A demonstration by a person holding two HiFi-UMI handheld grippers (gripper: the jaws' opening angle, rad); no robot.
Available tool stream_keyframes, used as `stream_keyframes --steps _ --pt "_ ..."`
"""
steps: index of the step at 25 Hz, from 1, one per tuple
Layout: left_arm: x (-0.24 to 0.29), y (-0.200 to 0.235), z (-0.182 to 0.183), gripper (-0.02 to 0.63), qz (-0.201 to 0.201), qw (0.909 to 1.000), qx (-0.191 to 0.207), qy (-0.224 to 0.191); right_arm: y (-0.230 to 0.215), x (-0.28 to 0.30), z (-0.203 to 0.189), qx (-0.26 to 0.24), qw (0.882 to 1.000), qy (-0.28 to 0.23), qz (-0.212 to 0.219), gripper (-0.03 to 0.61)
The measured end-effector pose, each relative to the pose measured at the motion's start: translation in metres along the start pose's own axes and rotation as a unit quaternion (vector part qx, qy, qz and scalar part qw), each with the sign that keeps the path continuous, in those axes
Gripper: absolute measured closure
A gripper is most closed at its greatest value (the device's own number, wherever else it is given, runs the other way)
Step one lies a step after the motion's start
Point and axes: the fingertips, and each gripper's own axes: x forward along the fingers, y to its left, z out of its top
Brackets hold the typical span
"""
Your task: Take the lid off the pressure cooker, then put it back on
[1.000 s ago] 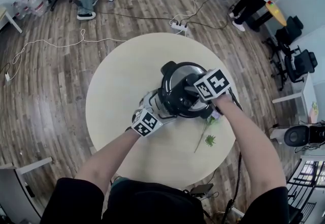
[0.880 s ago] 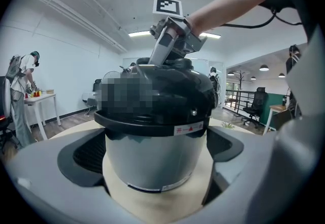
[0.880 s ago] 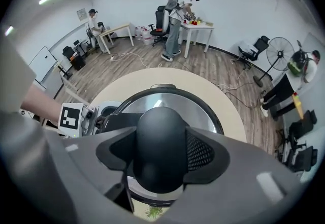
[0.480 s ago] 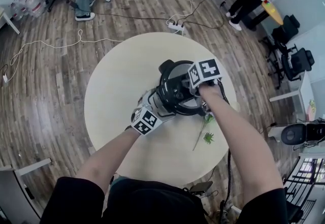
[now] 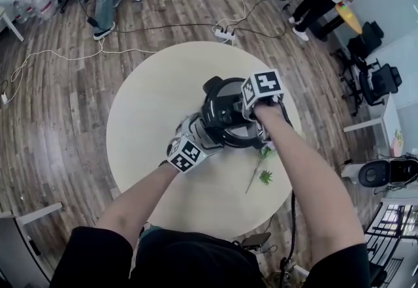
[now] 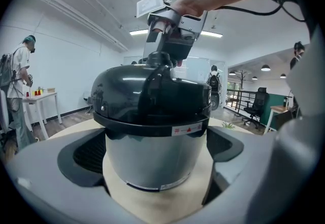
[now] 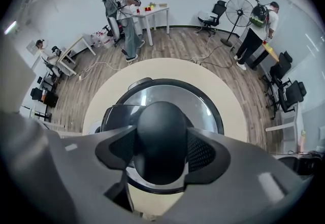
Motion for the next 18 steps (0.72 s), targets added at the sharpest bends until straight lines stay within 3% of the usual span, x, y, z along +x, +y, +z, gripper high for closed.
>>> stream_keyframes --steps 18 --pt "0.0 -0.002 0.0 0.021 0.0 1.0 -0.002 0.006 -0.004 -0.011 -0.002 0.028 0.999 -0.014 0.007 0.292"
